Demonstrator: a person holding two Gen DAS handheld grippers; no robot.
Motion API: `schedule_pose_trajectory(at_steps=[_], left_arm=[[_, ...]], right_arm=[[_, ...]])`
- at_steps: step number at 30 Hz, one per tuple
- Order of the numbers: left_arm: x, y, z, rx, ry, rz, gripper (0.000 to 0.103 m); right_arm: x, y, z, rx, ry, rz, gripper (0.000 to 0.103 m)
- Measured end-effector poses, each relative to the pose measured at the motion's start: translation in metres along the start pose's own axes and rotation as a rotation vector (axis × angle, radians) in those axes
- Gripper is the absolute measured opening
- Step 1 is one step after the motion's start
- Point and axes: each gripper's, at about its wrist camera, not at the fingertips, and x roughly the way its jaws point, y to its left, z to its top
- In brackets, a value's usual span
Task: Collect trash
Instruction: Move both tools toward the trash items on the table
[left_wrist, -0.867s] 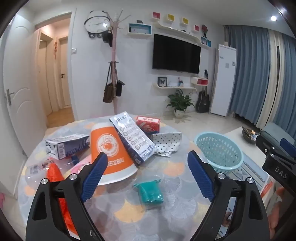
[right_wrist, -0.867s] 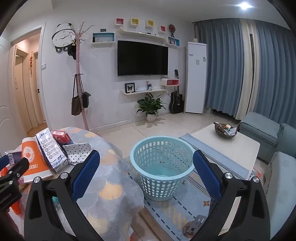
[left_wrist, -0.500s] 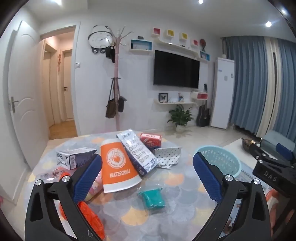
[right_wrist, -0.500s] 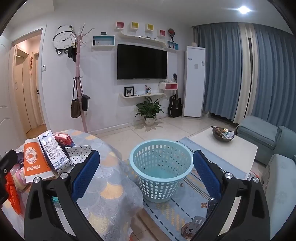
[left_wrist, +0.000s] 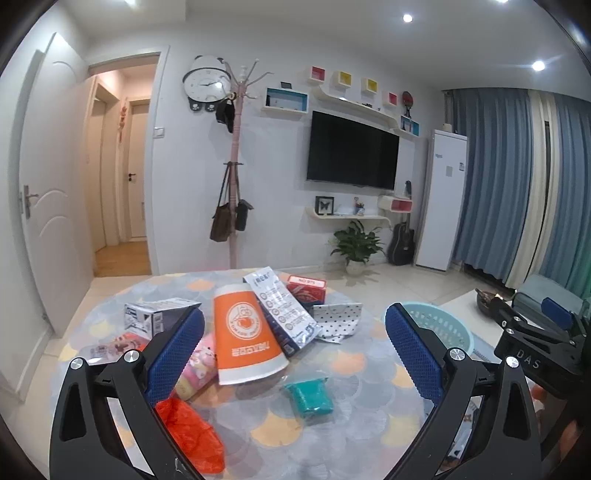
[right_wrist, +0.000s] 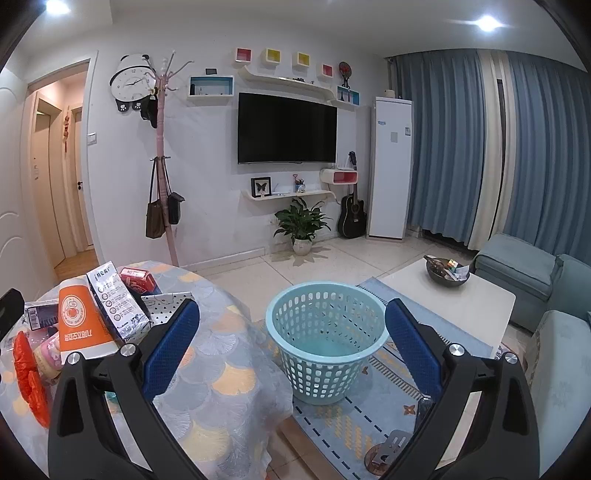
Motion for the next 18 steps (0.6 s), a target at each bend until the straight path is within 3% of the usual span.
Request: schedule_pose_trajectory(at_steps=[18], left_arm=[[0.002, 0.003, 0.000, -0.012, 0.011, 0.008, 0.095]], right_arm=[[-0.003, 0.011, 0.001, -0.028, -0.014, 0.001, 0.095]])
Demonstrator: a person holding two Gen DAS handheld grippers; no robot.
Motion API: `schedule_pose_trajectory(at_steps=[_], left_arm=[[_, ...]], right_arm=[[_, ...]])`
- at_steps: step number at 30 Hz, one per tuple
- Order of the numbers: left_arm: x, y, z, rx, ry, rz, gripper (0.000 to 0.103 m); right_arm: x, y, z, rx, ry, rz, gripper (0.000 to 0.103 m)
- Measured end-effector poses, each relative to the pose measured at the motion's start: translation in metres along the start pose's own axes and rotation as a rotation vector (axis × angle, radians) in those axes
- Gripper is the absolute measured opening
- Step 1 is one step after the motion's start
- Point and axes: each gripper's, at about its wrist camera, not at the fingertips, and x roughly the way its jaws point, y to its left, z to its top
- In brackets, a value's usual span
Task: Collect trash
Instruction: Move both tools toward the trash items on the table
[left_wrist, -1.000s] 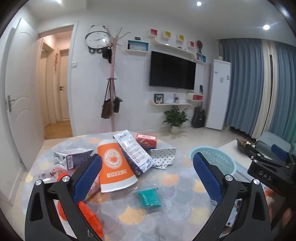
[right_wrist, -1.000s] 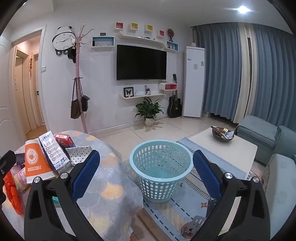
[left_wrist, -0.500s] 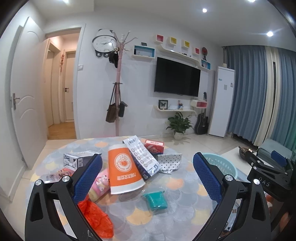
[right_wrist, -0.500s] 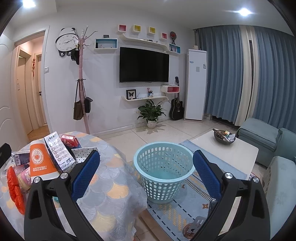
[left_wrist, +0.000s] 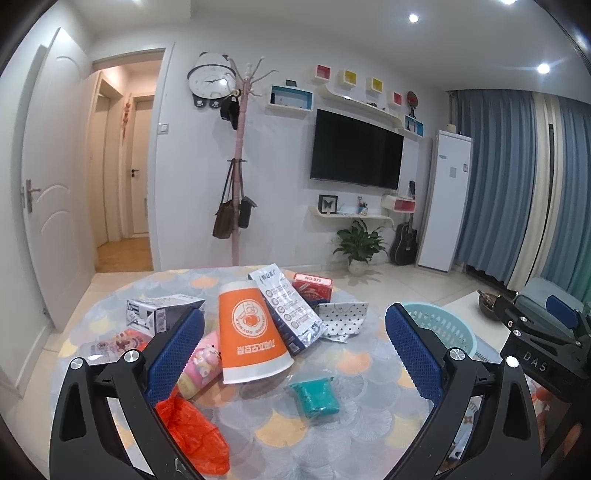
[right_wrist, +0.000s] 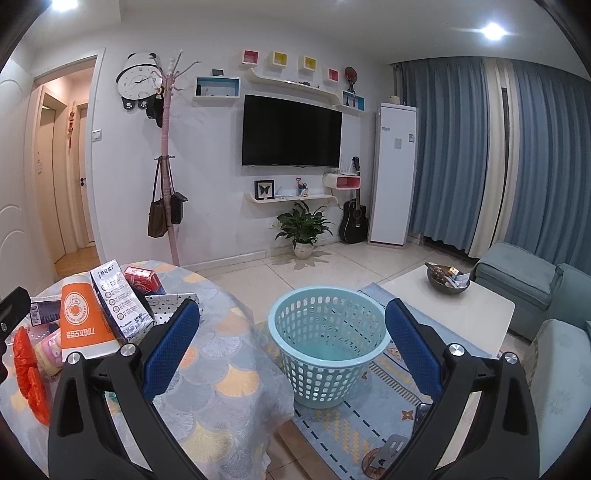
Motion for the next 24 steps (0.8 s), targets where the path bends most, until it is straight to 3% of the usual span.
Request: schedule_pose_trajectory(at_steps=[5, 11, 15, 20, 24], left_arm=[[-0.001, 0.012, -0.002, -0.009, 0.007, 0.015, 0.096], [0.001, 0.053, -0.006, -0.032, 0.037, 0.087, 0.096], [0.010, 0.096, 0.000, -0.086, 0.076, 0.115, 0.096], [0.036, 0.148, 0.011, -0.151, 0.190, 0.060, 0.095], [0.070, 0.182, 0.023, -0.141, 0.331, -0.017, 0.094]], right_arm=[[0.002, 0.008, -0.003, -0.008, 0.005, 0.015, 0.095], [0.006, 0.027, -0.008, -0.052, 0.011, 0.079, 0.095], [0.008, 0.042, -0.009, -0.071, 0.019, 0.157, 0.084], [0.015, 0.070, -0.012, -0.119, 0.052, 0.283, 0.064], [0.026, 0.088, -0.018, -0.126, 0.102, 0.357, 0.063]])
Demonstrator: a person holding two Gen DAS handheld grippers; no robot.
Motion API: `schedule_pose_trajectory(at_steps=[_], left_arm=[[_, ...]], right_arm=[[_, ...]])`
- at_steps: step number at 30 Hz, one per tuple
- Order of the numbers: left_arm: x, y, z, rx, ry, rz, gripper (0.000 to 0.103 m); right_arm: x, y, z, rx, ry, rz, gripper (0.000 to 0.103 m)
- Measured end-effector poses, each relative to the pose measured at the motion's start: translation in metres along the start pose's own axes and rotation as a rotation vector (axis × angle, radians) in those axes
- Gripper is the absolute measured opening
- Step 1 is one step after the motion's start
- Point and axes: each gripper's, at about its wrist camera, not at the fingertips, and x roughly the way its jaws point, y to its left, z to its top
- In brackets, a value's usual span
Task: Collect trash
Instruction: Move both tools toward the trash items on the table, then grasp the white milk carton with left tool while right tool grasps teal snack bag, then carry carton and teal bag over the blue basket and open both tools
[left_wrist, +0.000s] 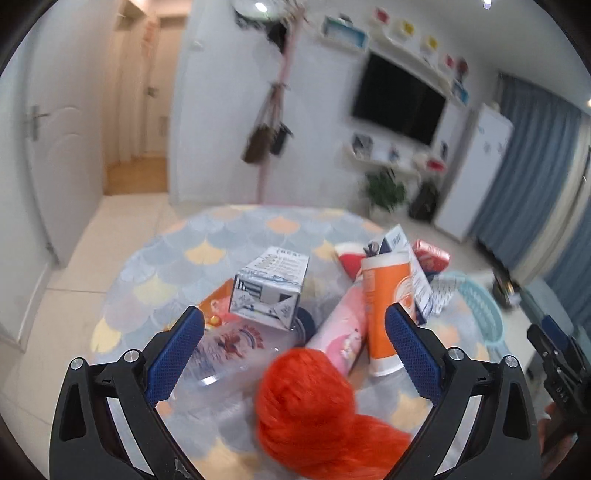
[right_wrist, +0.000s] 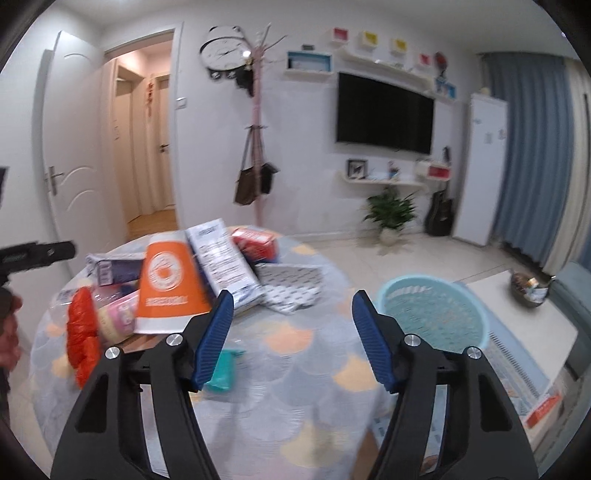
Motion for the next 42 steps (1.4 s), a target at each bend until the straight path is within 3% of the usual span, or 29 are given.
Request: schedule_pose_trajectory(at_steps=[4, 10, 14, 18, 20, 22, 26, 32, 33, 36, 42], left_arm=[[0.029, 0.006, 0.024, 0.083, 0.062, 0.029, 0.096], [0.095, 0.004, 0.036, 0.124, 0.260, 0.086, 0.094], [0.113, 0.003, 0.033, 0.146, 0.294, 0.111, 0.094], [0.122, -0.006, 0.028, 0.173, 0.323, 0.132, 0.078], [0.124, -0.012, 0.026, 0.187, 0.321, 0.140, 0.069], [0.125, -0.014, 0.025, 0.180, 0.316, 0.135, 0.052], [0.117, -0.016, 0.025, 0.159, 0.255, 0.092, 0.051], [0.087, -0.033, 0.030, 0.190, 0.144, 0.098, 0.051], [0.080, -0.036, 0.032, 0.194, 0.123, 0.097, 0.051], [0.063, -0.047, 0.038, 0.192, 0.074, 0.079, 0.051], [0.029, -0.091, 0.054, 0.214, -0.020, 0.001, 0.051]], right_arm=[[0.018, 0.009, -0.007, 0.030, 0.058, 0.072, 0.063], [0.055, 0.014, -0.023, 0.073, 0.201, 0.169, 0.063], [0.071, 0.022, -0.034, 0.058, 0.270, 0.185, 0.072], [0.085, 0.028, -0.043, 0.046, 0.325, 0.197, 0.081], [0.087, 0.030, -0.044, 0.037, 0.342, 0.204, 0.081], [0.091, 0.031, -0.045, 0.035, 0.358, 0.209, 0.081], [0.095, 0.034, -0.048, 0.028, 0.373, 0.221, 0.079], [0.105, 0.040, -0.056, 0.024, 0.407, 0.237, 0.051], [0.104, 0.041, -0.057, 0.021, 0.405, 0.247, 0.038], [0.100, 0.041, -0.055, 0.011, 0.389, 0.251, 0.036], [0.073, 0.004, -0.020, 0.033, 0.242, 0.191, 0.035]])
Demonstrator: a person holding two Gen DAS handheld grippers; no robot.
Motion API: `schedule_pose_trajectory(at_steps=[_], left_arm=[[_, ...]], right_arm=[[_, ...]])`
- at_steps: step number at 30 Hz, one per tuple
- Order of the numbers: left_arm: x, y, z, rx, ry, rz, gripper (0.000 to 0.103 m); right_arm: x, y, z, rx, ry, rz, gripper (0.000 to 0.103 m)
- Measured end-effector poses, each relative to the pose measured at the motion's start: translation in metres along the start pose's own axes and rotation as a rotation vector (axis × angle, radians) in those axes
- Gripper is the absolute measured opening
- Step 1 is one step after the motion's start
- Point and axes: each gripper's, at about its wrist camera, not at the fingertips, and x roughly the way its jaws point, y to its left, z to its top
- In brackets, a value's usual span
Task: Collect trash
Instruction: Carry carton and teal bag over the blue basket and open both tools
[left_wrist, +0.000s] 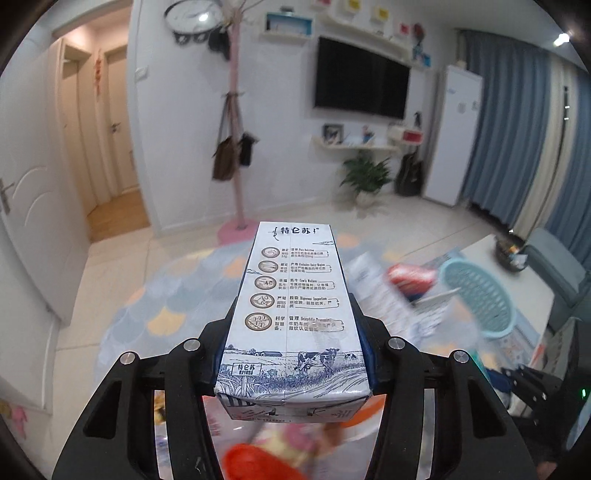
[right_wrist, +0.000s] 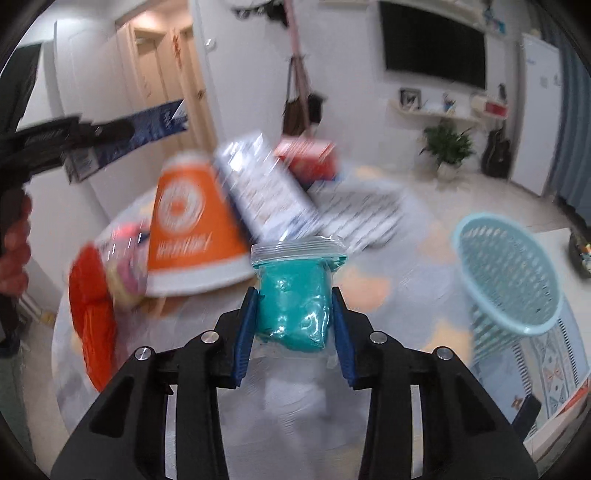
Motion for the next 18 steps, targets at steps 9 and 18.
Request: schedule_pose_trajectory(at_steps=[9, 18], left_arm=[[0.012, -0.111, 0.033, 0.004, -0.024, -0.193, 0.051], [0.097, -0.221, 0.029, 0.014, 0.150, -0.358, 0.051]], right_arm=[[-0.040, -0.110, 0.042, 0.148, -0.150, -0.157, 0.035], [-0.020, -0.221, 0.048, 0.286, -0.113, -0.271, 0.035]])
